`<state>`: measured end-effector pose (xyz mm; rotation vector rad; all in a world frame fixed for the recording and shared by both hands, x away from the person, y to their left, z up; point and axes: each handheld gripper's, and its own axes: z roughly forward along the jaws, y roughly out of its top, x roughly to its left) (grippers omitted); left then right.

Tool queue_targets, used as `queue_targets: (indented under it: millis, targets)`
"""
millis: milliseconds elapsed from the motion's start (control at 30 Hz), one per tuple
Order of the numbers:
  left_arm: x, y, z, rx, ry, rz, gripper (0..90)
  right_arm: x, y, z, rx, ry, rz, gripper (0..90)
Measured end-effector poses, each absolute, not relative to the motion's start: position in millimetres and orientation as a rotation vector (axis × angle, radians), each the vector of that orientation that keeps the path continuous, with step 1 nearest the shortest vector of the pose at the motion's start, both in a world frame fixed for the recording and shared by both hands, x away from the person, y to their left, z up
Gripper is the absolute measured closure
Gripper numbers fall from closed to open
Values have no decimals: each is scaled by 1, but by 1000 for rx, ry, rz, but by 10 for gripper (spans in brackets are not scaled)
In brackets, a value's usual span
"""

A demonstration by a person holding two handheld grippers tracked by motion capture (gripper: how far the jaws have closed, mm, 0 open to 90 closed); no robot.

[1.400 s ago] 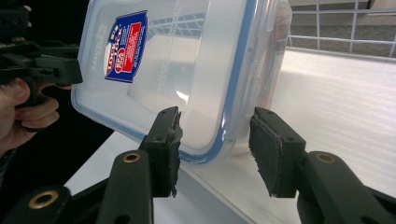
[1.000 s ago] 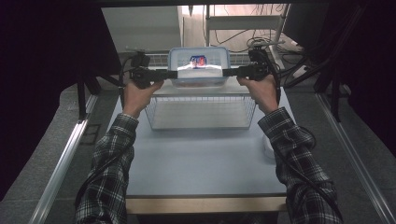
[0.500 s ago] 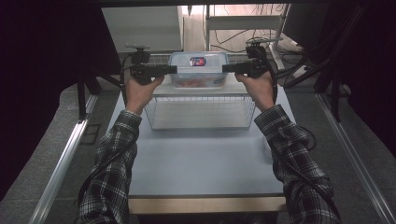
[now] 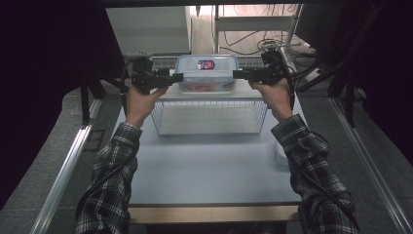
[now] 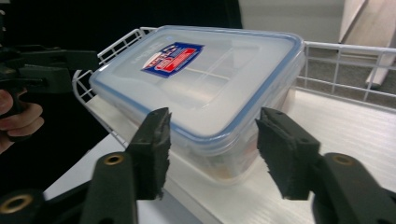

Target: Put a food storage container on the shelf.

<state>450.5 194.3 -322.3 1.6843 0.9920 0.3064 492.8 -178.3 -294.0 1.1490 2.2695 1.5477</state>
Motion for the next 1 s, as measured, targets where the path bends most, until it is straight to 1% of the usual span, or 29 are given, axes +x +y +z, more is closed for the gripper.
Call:
queue_targets:
  millis: [67, 100, 233, 333, 433, 600, 733, 800, 1000]
  targets:
    - [445, 194, -324, 1700, 968, 325, 200, 489, -179, -295, 1133, 2275, 1541, 371]
    - [439, 192, -324, 1733, 942, 360, 178, 485, -180, -296, 1105, 2277, 1532, 329]
    - [428, 189, -325, 1765, 908, 394, 137, 476, -182, -298, 1046, 2275, 1518, 272]
    - [413, 186, -328, 1782, 867, 414, 111, 468, -182, -301, 1004, 2277, 1502, 227]
    - [407, 185, -331, 1786, 860, 405, 97, 463, -182, -305, 976, 2285, 1493, 212]
    - [390, 183, -342, 1836, 857, 410, 52, 446, -180, -313, 911, 2290, 1464, 140]
    - [381, 182, -347, 1835, 837, 403, 46, 437, -180, -317, 886, 2296, 1461, 120]
    - [372, 181, -352, 1837, 823, 414, 39, 429, -181, -322, 876, 2302, 1467, 96]
    - [358, 178, -364, 1857, 811, 436, 31, 418, -184, -333, 857, 2317, 1444, 68]
